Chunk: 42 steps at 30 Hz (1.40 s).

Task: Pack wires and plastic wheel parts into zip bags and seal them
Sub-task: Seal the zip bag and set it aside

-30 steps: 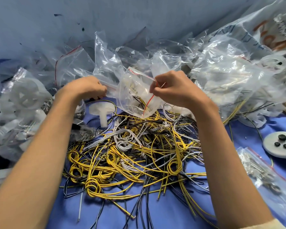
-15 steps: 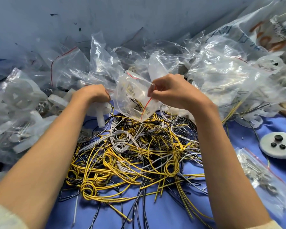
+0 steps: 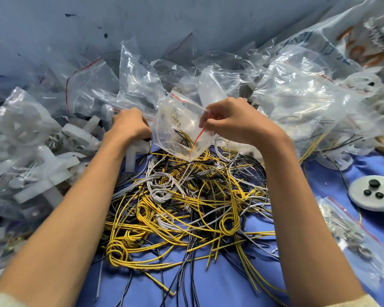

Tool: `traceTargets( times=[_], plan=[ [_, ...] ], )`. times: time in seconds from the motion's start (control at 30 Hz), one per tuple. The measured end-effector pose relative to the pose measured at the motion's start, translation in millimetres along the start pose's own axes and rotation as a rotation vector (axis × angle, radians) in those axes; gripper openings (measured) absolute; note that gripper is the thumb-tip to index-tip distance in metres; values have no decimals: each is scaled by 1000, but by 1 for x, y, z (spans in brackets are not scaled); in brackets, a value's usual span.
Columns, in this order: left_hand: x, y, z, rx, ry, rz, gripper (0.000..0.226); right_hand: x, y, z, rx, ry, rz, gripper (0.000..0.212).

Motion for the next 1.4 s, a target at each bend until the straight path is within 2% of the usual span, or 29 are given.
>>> traceTargets(
  times=[0.13, 0.33, 0.47, 0.57, 0.67, 0.73, 0.87, 0.9, 1.0, 1.07, 1.2, 1.33, 1.4],
  plan=[
    [-22, 5, -36, -177, 110, 77, 16, 1, 1, 1, 12, -9, 10, 20],
    [-68, 26, -79, -402, 143, 272, 18, 1, -2, -4, 42, 41, 15, 21],
    [-83, 60, -44, -335, 218, 378, 13, 2, -7, -1, 256, -49, 56, 24],
    [-80, 66, -25, -196, 353, 349, 17, 2, -8, 0, 395, -33, 63, 27],
    [-75, 60, -21, -68, 283, 324, 30, 2, -5, -4, 488, 32, 70, 26],
    [-78, 57, -31, -80, 278, 354, 30, 3, -4, -5, 509, 47, 78, 26],
    [-87, 51, -62, -129, 558, 384, 22, 3, -6, -7, 580, 56, 93, 26],
    [-86, 49, -63, -116, 522, 347, 24, 3, -7, -7, 609, 59, 92, 25],
    [-79, 44, -47, -84, 179, 236, 29, 1, -13, -7, 725, 53, 84, 24],
    [-78, 41, -44, -130, 100, 232, 27, -1, -18, -8, 720, 34, 76, 23],
    [-83, 39, -65, -200, 287, 322, 42, -3, -26, -6, 595, -37, 72, 21],
    [-105, 60, -79, -260, 384, 588, 53, -6, -43, 5, 563, -160, 24, 22],
    [-118, 68, -87, -223, 433, 685, 53, -7, -51, 10, 587, -208, -7, 13]
  ],
)
Point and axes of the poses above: each hand's wrist, its own x-axis towards the middle knuckle, its own z-axis out of the palm, y = z × x, the point moved 3 cm from there along x, towards the middle knuckle, and after that the axes turned 2 degrees about -y, right-handed, at the moved point
